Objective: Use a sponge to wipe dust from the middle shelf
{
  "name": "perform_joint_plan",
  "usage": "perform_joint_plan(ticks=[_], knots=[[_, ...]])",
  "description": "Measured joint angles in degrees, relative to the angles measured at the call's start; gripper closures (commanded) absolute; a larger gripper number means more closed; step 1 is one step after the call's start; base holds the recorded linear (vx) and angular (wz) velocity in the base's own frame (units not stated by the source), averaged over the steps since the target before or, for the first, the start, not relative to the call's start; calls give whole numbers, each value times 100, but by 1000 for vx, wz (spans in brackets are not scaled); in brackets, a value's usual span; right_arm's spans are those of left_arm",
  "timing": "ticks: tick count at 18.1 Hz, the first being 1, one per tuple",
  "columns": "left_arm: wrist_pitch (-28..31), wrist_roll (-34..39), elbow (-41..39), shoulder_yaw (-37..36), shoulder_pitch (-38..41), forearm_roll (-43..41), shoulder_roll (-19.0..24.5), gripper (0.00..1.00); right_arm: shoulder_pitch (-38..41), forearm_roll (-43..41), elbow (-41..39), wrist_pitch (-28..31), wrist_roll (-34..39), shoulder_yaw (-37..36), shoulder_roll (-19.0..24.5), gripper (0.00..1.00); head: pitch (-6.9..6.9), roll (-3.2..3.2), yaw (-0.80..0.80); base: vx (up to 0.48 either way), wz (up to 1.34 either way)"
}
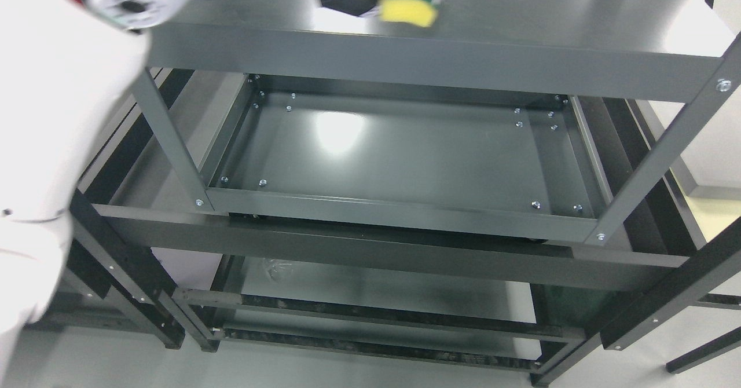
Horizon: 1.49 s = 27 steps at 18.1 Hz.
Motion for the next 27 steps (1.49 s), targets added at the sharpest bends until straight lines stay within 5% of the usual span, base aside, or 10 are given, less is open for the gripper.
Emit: perform_joint_plan(ticks=[10, 18, 27], knots=[[0, 1837, 320, -1233, -463, -455, -1003, 99, 0, 0, 0, 0, 0, 0, 0, 0, 0, 0, 0, 0, 0], [0, 1932, 409, -1879, -533, -573, -1355, 98, 0, 0, 0, 0, -1, 0, 0, 0, 0, 0, 0, 0, 0], [0, 1574, 370, -1480, -239, -596, -1258, 98, 0, 0, 0, 0, -2, 0, 0, 0, 0, 0, 0, 0, 0]])
